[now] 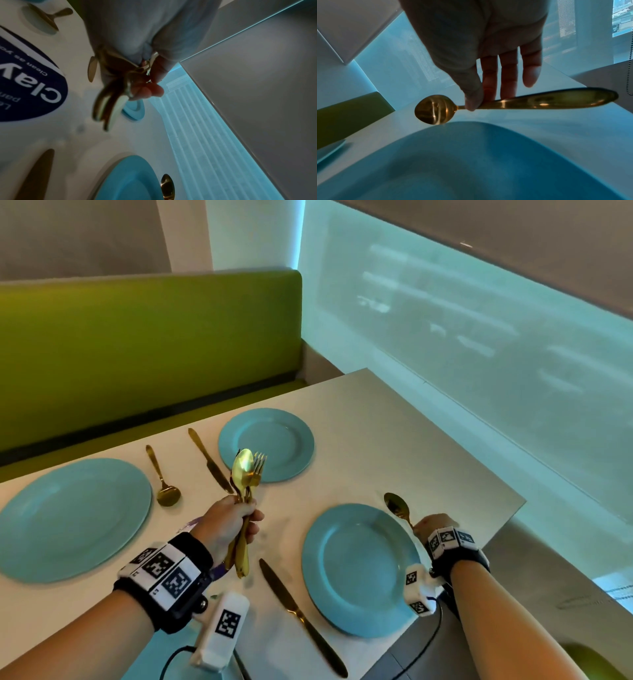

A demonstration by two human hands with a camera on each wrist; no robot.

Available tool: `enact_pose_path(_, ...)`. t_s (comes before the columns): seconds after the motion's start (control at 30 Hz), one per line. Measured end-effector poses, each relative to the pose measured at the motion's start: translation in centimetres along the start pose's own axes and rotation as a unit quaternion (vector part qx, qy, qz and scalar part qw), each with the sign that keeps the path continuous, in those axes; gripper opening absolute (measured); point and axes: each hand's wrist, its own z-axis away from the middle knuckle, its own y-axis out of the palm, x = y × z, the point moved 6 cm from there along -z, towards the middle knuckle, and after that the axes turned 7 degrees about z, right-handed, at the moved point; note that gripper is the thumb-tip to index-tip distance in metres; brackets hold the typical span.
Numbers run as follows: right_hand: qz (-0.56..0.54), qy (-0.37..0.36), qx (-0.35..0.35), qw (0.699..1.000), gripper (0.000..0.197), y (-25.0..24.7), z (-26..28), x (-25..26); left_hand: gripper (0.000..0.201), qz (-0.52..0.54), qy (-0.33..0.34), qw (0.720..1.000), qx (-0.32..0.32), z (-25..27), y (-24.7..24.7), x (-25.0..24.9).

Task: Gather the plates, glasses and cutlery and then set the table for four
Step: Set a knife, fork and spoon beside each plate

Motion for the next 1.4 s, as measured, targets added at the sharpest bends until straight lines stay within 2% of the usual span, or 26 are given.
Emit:
enact_pose_path(0.13,-0.002,0.019,0.005,1.000,0.025,0.3,-0.7,0.3,0.015,0.003,-0.006,1.000,-0.002,-0.6,0.2,0.3)
enact_pose_path(0.6,0.052,-0.018,-0.019,0.998,0.019,0.3,-2.3,1.4,0.017,-0.002,-0.009,0.999,0.047,-0.5,1.3,0.6)
enact_pose_path(0.77,-0.042,-0.026,-0.047,0.998,0.030,-1.5,-1.7,2.5,0.015,0.004,-0.005,0.999,0.045,-0.4,1.2,0.6)
enact_pose_path(0.87,-0.103,-0.085,-0.106,0.985,0.025,-3.9,0.5,5.9,0.013,0.009,0.001,0.999,0.036,-0.2,0.9,0.4)
enact_pose_path(1.0,-0.132,-0.273,-0.129,0.944,0.018,-5.4,7.1,14.1,0.014,0.002,0.003,1.000,0.024,0.4,0.3,0.0)
enact_pose_path(1.07,-0.127,-0.347,-0.113,0.922,0.019,-4.8,11.4,18.1,0.015,-0.001,0.009,1.000,0.021,0.8,-0.3,-0.2)
enact_pose_path(1.13,-0.121,-0.383,-0.070,0.913,0.024,-3.1,15.0,21.2,0.015,0.007,0.015,1.000,0.023,1.2,-1.2,-0.4)
enact_pose_path(1.23,-0.177,-0.368,0.021,0.913,0.035,0.0,17.9,24.1,0.015,-0.005,0.033,0.999,0.039,1.9,-2.9,-0.6)
enact_pose_path(1.3,-0.243,-0.340,0.066,0.906,0.035,1.7,19.2,25.1,0.014,-0.015,0.044,0.998,0.045,2.7,-4.5,-0.5)
enact_pose_path(1.4,-0.305,-0.319,0.082,0.893,0.028,3.5,21.2,26.2,0.012,0.008,0.048,0.998,0.050,4.2,-7.1,-0.1)
